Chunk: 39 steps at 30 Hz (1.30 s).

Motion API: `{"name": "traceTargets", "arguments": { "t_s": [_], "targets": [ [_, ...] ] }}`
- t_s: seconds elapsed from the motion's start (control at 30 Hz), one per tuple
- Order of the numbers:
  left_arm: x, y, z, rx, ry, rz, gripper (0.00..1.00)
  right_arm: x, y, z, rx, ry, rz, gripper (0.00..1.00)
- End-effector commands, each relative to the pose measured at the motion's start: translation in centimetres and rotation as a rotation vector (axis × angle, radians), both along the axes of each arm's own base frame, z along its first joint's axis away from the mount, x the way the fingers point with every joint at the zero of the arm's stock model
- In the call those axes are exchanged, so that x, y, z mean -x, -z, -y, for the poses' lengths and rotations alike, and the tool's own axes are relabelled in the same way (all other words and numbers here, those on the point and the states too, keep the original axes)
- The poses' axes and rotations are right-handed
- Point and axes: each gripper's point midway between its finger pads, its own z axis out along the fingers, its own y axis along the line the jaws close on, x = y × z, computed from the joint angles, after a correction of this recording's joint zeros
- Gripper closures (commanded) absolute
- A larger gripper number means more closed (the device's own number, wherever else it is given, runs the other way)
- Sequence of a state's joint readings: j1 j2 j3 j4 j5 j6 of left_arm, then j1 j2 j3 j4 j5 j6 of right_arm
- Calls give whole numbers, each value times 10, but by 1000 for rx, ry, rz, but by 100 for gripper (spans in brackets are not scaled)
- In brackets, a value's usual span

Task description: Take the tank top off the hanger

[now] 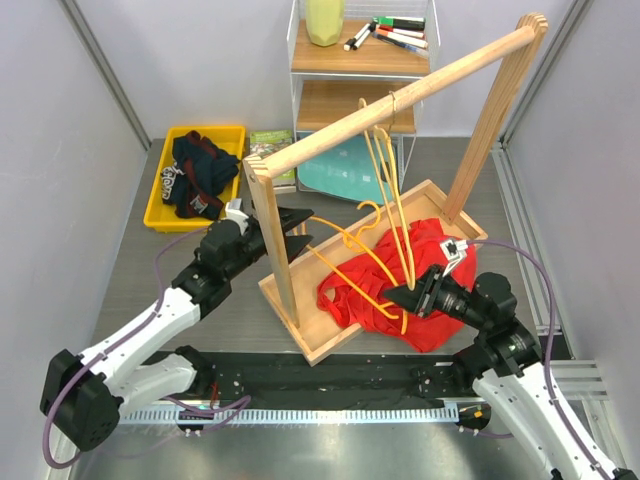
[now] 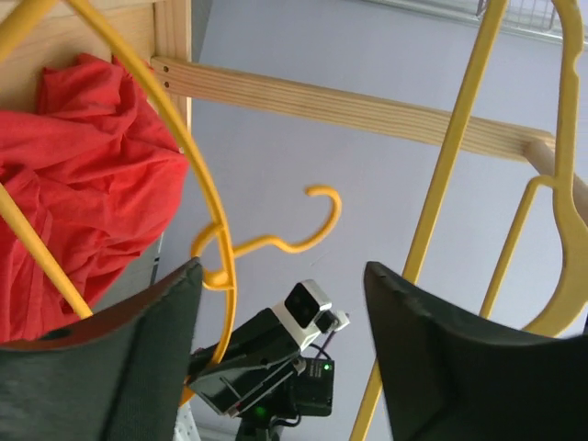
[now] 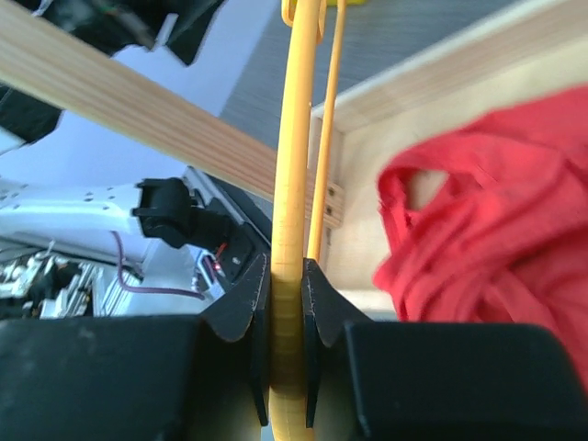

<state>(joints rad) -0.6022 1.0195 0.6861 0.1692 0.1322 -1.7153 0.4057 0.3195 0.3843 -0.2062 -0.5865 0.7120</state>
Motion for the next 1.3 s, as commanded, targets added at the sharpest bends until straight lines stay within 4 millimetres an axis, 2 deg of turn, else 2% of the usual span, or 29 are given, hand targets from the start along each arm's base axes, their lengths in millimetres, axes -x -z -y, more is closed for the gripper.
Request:
{"name": "traceTargets", "arguments": {
  "t_s": [0.0, 0.07, 0.1, 0.2, 0.23, 0.3, 0.37, 0.5, 0.53, 0.6, 0.63, 0.67, 0.7, 0.73, 0.8, 0.83, 0.97, 1.1, 1.2, 1.27],
  "targets": [
    [5, -10, -13, -11, -18, 107, 24, -3, -6, 28, 86, 174, -56, 99],
    [10, -4, -17, -48, -3, 129, 23, 3, -4, 41, 145, 223, -96, 99],
    [13, -9, -22, -56, -7, 153, 23, 2, -5, 50, 165, 278, -92, 99],
    [18, -11, -31, -145, -5, 237, 23, 7, -14, 69, 208, 359, -86, 99],
    [23, -20, -35, -156, -9, 279, 23, 6, -21, 82, 231, 427, -82, 99],
    [25, -19, -41, -244, -15, 329, 23, 4, -31, 95, 267, 494, -68, 99],
    [30, -22, -48, -296, -18, 360, 22, -3, -49, 116, 327, 595, -38, 99],
    [36, -15, -52, -397, 11, 401, 19, -16, -88, 136, 426, 682, 37, 99],
    [38, -12, -51, -404, 30, 402, 18, -15, -112, 140, 414, 701, 83, 99],
    [41, -7, -48, -417, 62, 401, 18, -25, -129, 143, 463, 714, 118, 99],
    [45, -4, -44, -423, 96, 409, 17, -23, -151, 146, 442, 729, 159, 99],
    [45, 2, -43, -436, 114, 396, 16, -31, -157, 144, 463, 726, 160, 99],
    [45, 6, -41, -442, 127, 392, 16, -32, -165, 143, 466, 722, 175, 99],
    [46, 8, -40, -450, 141, 396, 16, -31, -184, 144, 456, 724, 217, 99],
    [48, 15, -38, -459, 166, 385, 16, -36, -197, 140, 459, 711, 235, 99],
    [48, 17, -37, -462, 173, 384, 15, -34, -212, 141, 441, 716, 271, 99],
    [51, 23, -35, -464, 199, 378, 15, -38, -237, 136, 425, 700, 311, 99],
    [52, 23, -35, -466, 209, 383, 15, -43, -263, 122, 393, 648, 359, 99],
    [54, 23, -36, -473, 215, 392, 15, -40, -281, 113, 358, 606, 401, 99],
    [56, 23, -37, -482, 224, 398, 14, -44, -287, 103, 348, 563, 402, 99]
  ]
}}
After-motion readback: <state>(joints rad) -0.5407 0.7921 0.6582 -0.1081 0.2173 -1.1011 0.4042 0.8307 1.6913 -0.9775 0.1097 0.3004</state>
